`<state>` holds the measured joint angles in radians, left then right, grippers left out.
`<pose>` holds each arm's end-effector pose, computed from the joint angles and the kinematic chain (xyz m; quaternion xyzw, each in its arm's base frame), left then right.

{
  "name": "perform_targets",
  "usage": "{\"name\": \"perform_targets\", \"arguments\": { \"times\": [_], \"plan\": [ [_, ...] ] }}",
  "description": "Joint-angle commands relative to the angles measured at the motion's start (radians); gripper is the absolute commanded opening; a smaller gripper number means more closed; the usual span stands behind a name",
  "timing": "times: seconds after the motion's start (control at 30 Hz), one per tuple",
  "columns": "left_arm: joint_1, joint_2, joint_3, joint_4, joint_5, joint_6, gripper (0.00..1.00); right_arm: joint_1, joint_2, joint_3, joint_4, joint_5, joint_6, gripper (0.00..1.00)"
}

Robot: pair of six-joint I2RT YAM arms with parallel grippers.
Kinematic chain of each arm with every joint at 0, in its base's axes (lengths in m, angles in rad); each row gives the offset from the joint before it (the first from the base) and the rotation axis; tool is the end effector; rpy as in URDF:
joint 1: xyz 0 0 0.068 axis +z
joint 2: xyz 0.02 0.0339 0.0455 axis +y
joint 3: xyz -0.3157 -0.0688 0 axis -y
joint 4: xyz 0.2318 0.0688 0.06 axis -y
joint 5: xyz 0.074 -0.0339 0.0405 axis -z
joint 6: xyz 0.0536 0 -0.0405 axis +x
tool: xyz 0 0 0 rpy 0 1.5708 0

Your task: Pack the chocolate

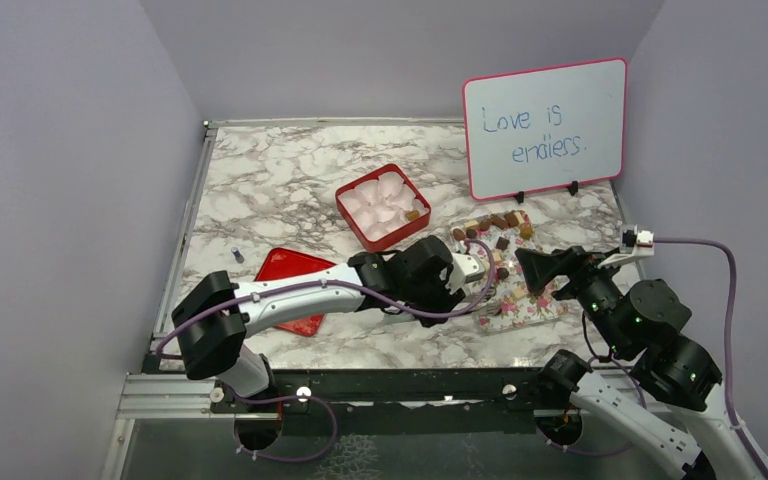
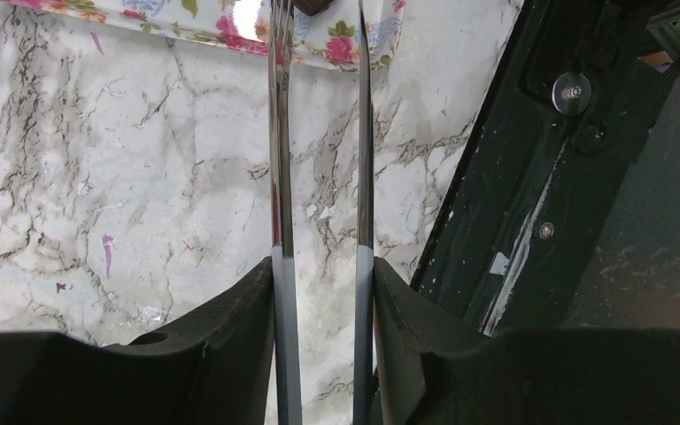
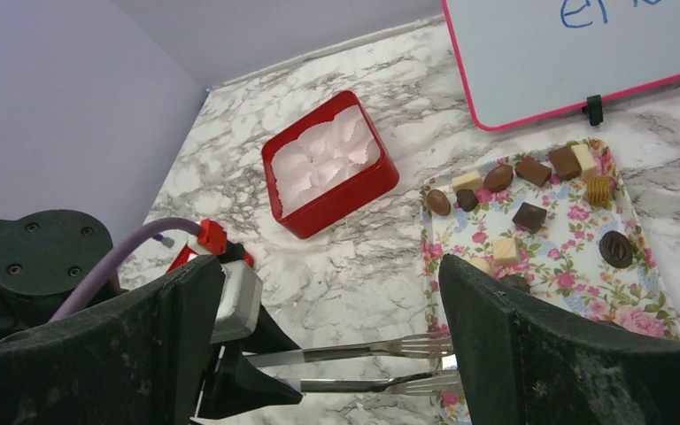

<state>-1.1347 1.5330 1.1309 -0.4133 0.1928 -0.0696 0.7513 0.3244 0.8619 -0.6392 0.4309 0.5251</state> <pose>0.1308 -0.3050 0.3013 0.5003 0.7791 -0.2816 0.2518 0.0235 -0.0087 0.3719 0.0606 0.7365 0.2626 0.6204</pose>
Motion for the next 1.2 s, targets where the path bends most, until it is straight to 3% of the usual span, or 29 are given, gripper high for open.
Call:
{"name": "perform_targets", "arguments": {
  "times": [0.0, 0.97, 1.17],
  "plan": [
    [-0.014, 0.031, 0.012, 0.063, 0.031, 0.024, 0.41, -0.004, -0.019, 0.024, -0.017, 0.036, 0.008, 0.97],
    [-0.023, 0.136, 0.033, 0.095, 0.019, 0.025, 0.44, -0.004, -0.036, 0.011, -0.017, 0.042, 0.010, 0.97],
    [-0.024, 0.120, 0.027, 0.104, 0.026, 0.023, 0.35, -0.004, -0.035, 0.005, -0.016, 0.040, 0.014, 0.97]
  ]
}}
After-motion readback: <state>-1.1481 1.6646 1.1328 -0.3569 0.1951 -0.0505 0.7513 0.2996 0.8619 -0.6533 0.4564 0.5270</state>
